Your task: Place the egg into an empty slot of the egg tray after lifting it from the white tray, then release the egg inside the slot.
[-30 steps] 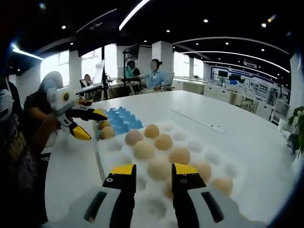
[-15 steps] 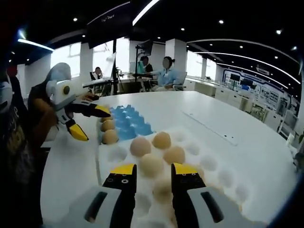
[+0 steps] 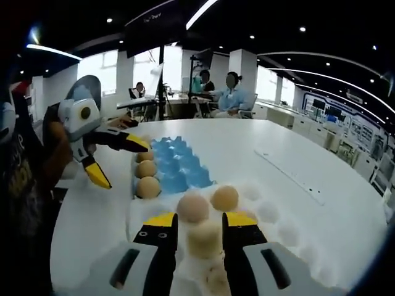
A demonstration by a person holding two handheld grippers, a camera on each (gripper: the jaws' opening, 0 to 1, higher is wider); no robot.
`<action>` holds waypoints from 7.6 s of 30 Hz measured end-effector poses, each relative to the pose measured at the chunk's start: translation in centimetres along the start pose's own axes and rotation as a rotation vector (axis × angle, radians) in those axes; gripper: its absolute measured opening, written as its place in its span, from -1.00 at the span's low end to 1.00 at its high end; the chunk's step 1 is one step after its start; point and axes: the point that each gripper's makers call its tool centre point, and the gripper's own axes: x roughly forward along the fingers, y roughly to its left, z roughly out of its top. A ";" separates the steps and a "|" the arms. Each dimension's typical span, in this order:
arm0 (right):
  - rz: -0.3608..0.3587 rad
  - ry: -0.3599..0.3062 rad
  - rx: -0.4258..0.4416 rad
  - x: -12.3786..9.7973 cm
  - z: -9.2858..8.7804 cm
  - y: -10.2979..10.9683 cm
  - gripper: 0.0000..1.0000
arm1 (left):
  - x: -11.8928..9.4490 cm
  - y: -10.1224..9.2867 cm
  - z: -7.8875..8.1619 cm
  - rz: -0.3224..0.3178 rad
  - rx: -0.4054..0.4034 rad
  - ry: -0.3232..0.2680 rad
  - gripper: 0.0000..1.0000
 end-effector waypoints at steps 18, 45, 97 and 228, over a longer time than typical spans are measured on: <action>0.078 0.232 -0.181 5.0 -1.7 0.8 -0.39 | -1.3 1.3 -0.8 0.031 -0.028 0.005 0.22; 0.166 0.189 0.017 5.1 -1.3 0.8 -0.45 | -4.0 3.0 -1.4 0.061 -0.091 -0.026 0.20; 0.210 0.071 -0.038 9.6 8.2 5.4 -0.45 | -4.3 7.2 -0.5 0.092 -0.112 -0.115 0.03; 0.221 -0.418 0.183 4.1 5.9 10.5 -0.39 | -5.6 20.1 -4.6 -0.004 0.358 0.658 -0.45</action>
